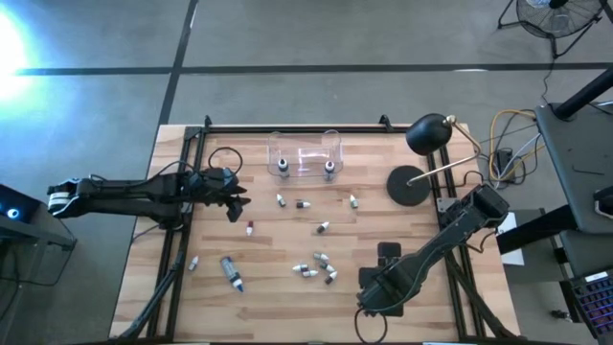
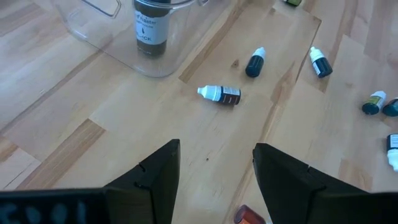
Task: Pick & Place food coloring
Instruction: Put the large pink food coloring bottle into the transparent bin
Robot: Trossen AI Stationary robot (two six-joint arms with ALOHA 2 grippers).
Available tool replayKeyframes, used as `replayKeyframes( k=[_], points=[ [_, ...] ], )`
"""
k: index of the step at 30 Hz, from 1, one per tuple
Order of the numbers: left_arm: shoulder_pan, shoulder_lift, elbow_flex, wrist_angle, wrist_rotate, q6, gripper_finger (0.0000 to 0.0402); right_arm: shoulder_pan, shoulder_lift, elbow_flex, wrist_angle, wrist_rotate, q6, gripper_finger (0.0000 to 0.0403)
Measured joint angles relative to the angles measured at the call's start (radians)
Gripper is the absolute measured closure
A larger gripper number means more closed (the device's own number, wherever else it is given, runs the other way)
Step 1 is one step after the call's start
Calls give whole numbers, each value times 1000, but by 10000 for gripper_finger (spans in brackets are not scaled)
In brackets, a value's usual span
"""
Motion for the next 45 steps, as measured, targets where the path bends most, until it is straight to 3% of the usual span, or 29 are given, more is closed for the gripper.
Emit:
replayKeyframes(
  k=[5,21,45],
  points=[
    [0,0,0,6,0,-3,225,0,0,8,2,0,4,237],
    [0,0,0,19,0,-8,225,-16,-1,8,11,8,5,190],
    [0,0,0,18,0,-20,225,-48,0,20,4,5,1,298]
  ],
)
